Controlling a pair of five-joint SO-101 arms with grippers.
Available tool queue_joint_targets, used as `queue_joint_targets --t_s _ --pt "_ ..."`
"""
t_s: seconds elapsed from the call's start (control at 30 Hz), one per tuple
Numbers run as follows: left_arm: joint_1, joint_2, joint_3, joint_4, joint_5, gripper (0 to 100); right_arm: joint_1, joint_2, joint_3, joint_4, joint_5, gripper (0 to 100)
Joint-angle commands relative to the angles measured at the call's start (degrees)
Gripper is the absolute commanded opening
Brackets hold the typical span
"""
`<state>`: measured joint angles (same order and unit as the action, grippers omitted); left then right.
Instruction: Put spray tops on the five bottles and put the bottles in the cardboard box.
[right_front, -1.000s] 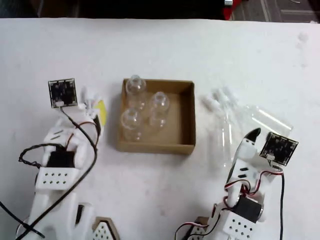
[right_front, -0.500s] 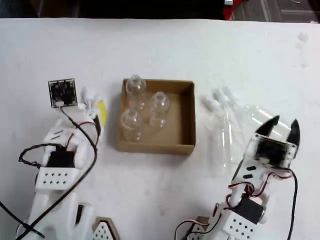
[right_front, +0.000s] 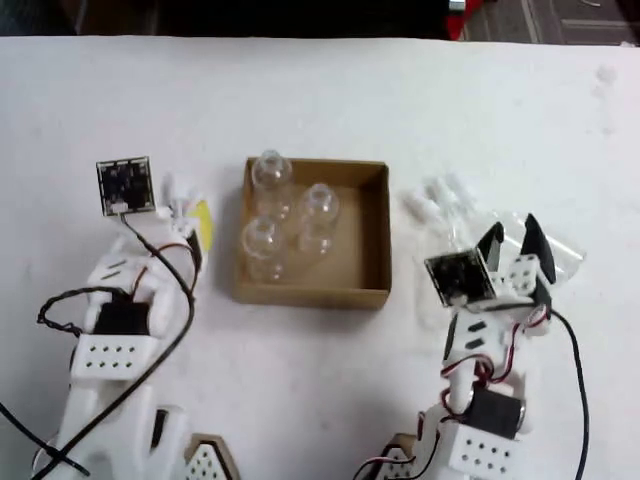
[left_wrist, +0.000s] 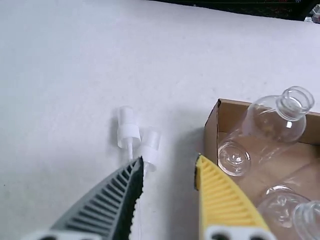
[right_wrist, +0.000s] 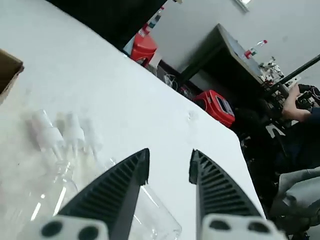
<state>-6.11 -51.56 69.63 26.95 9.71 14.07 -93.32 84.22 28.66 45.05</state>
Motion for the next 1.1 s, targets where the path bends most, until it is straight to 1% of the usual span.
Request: queue_joint_targets --t_s 0.0,0.07,0.17,0.3,0.53,0.6,0.73,0.87,1.07 --pt "0.75 -1.19 -3.34 0.09 -0.53 17 -0.04 14.90 -11.43 0.75 4.13 11.9" --pt "0.75 -1.19 -3.34 0.09 -0.53 17 1.10 26.24 -18.37 2.51 5.71 11.9" --pt "0.75 -1.19 -3.34 0.09 -0.53 17 2.33 43.65 -30.86 8.40 8.79 11.9" --pt "0.75 -1.19 -3.34 0.09 -0.53 17 2.51 64.66 -49.14 20.09 14.42 12.2" --pt "0.84 -1.10 -3.34 0.09 -0.53 17 2.51 95.25 -85.63 44.79 19.69 12.3" --pt "1.01 -1.10 -3.34 0.09 -0.53 17 2.51 102.55 -94.95 50.51 20.66 12.3" --pt "2.42 -1.10 -3.25 0.09 -0.53 17 2.59 114.77 -110.33 56.48 21.54 12.4" --pt "2.24 -1.10 -3.25 0.09 -0.53 17 1.80 124.26 -121.58 60.62 23.74 12.6" --pt "2.15 -1.19 -3.25 0.09 -0.53 17 1.27 134.99 -133.71 63.69 23.74 22.1"
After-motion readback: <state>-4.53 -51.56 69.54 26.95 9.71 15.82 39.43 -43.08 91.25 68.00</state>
